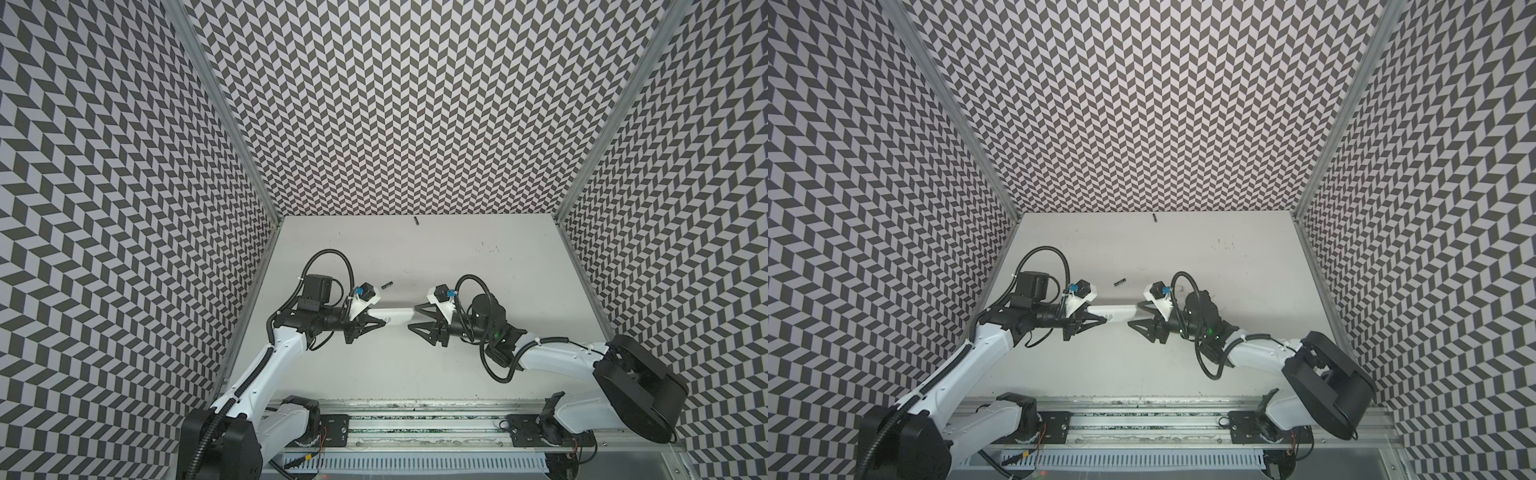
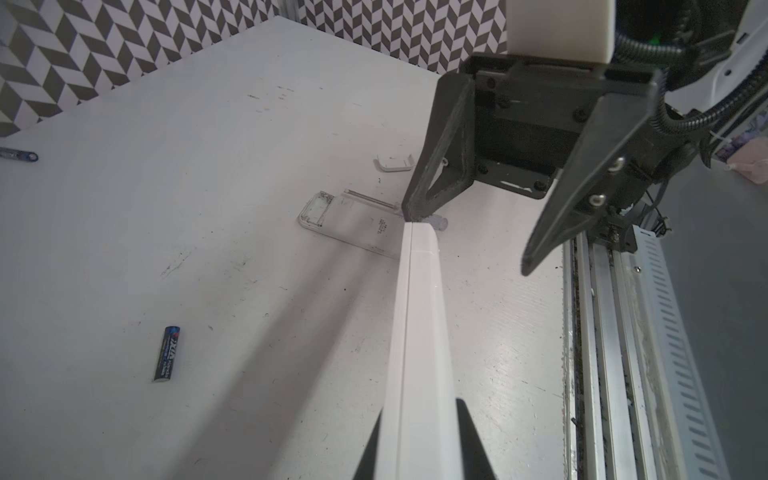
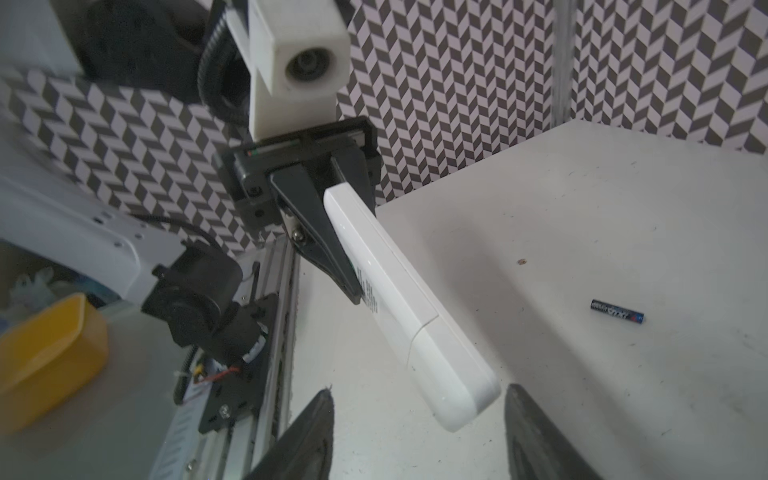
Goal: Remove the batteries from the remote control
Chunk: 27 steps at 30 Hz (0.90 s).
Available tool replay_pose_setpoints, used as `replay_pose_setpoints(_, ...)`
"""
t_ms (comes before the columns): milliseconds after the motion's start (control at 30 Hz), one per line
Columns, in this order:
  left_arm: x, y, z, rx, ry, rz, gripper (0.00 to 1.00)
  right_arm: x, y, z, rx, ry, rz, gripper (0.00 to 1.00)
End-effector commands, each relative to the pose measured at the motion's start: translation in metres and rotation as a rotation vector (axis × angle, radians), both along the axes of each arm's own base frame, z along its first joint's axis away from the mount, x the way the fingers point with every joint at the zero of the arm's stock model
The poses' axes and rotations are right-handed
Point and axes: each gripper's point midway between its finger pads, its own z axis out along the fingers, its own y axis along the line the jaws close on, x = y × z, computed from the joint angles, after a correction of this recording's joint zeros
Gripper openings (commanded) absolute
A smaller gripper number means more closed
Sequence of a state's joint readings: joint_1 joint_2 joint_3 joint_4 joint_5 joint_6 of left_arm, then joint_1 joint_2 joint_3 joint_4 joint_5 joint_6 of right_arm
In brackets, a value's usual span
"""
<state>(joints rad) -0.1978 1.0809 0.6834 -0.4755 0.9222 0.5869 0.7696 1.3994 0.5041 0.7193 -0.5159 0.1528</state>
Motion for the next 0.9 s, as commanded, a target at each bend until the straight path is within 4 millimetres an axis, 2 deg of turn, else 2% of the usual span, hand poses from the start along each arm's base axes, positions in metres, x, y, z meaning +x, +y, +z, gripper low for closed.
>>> replay_pose_setpoints(0,0.014,-0.003,0.006,-0.069,0.059,0.073,0.00,0.017,-0.006,0.011,0.079,0.103,-0.118,0.69)
replay_pose_setpoints(100,0.012,-0.008,0.007,-0.128,0.107,0.081,0.00,0.024,-0.011,0.006,0.123,0.196,-0.185,0.71)
replay_pose_setpoints(267,0.012,-0.008,-0.005,-0.155,0.188,0.123,0.00,0.023,0.000,0.000,0.148,0.292,-0.144,0.72)
replay_pose_setpoints(467,0.005,-0.015,0.004,-0.239,0.246,0.078,0.00,0.030,0.003,-0.018,0.112,0.325,-0.166,0.70)
replay_pose_setpoints(600,0.004,-0.015,0.001,-0.241,0.245,0.073,0.00,0.026,0.007,-0.012,0.144,0.324,-0.138,0.68)
replay_pose_setpoints(700,-0.001,-0.016,-0.001,-0.246,0.257,0.056,0.00,0.026,0.014,-0.014,0.138,0.330,-0.111,0.63)
replay_pose_setpoints(867,-0.001,-0.016,0.000,-0.245,0.245,0.043,0.00,0.026,0.024,-0.005,0.149,0.312,-0.081,0.55)
